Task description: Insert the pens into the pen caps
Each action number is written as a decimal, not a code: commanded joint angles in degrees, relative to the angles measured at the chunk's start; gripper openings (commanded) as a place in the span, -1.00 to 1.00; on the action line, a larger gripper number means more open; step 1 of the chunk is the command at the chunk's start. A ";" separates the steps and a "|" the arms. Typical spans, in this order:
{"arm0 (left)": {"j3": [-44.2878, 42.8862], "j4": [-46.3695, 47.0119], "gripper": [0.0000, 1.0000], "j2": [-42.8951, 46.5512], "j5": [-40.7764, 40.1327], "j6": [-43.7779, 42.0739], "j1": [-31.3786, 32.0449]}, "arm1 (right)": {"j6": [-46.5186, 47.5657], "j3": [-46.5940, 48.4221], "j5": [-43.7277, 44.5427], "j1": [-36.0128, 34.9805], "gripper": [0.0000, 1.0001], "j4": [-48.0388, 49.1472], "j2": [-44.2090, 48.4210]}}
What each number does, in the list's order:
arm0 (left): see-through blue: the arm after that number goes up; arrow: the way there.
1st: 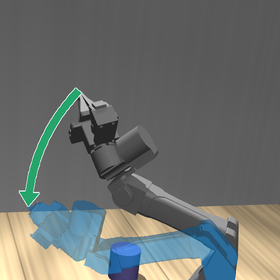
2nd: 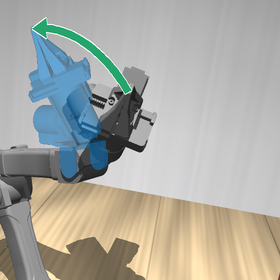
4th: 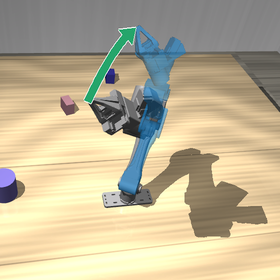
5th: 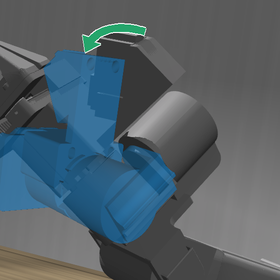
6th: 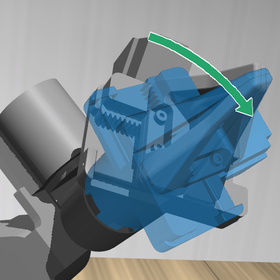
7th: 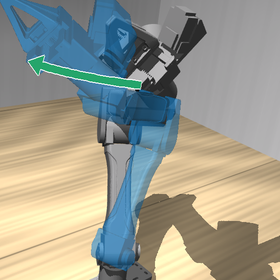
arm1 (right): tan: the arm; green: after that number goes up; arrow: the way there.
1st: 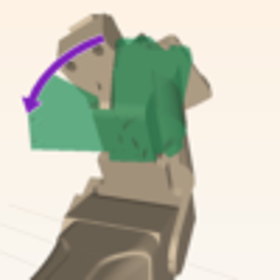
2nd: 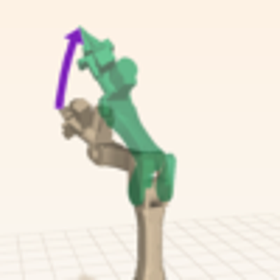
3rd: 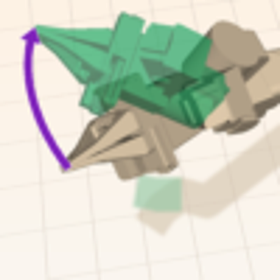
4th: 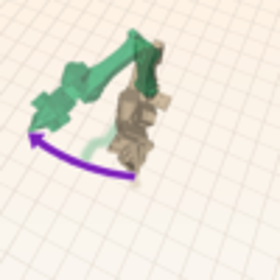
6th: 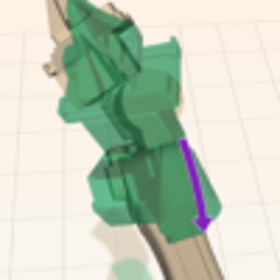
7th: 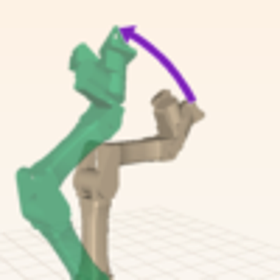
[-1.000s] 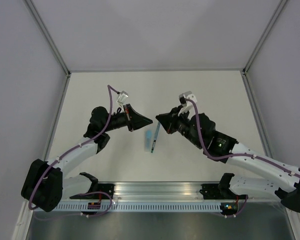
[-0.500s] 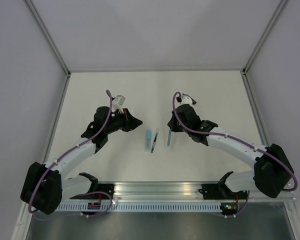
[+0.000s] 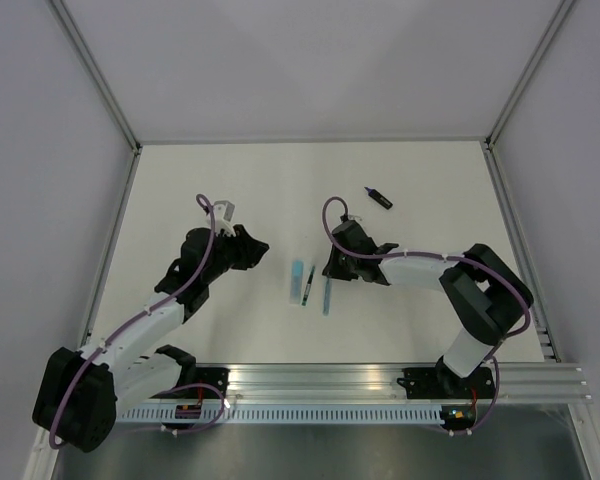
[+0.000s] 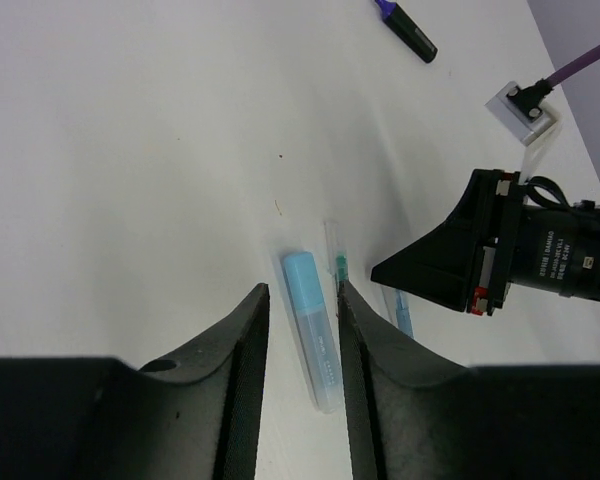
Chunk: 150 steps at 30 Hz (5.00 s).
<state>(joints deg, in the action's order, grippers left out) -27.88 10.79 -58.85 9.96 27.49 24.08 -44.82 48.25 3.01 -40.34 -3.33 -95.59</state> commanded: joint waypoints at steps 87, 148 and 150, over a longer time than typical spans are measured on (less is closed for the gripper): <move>-14.22 -29.94 0.05 -28.69 -2.93 7.50 -28.83 | 5.18 -4.74 -13.20 4.04 0.11 6.50 20.71; -20.28 -33.52 -0.95 -22.63 -14.39 6.52 -18.63 | 5.71 -4.48 -14.08 3.86 0.11 6.85 19.30; -20.99 -36.09 -0.95 -19.47 -17.50 10.38 -18.71 | 5.62 -4.57 -14.08 3.95 0.11 6.85 19.39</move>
<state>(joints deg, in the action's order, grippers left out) -45.56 -19.99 -83.40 0.82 35.14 5.58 -40.01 43.72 -10.52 -36.42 1.32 -76.12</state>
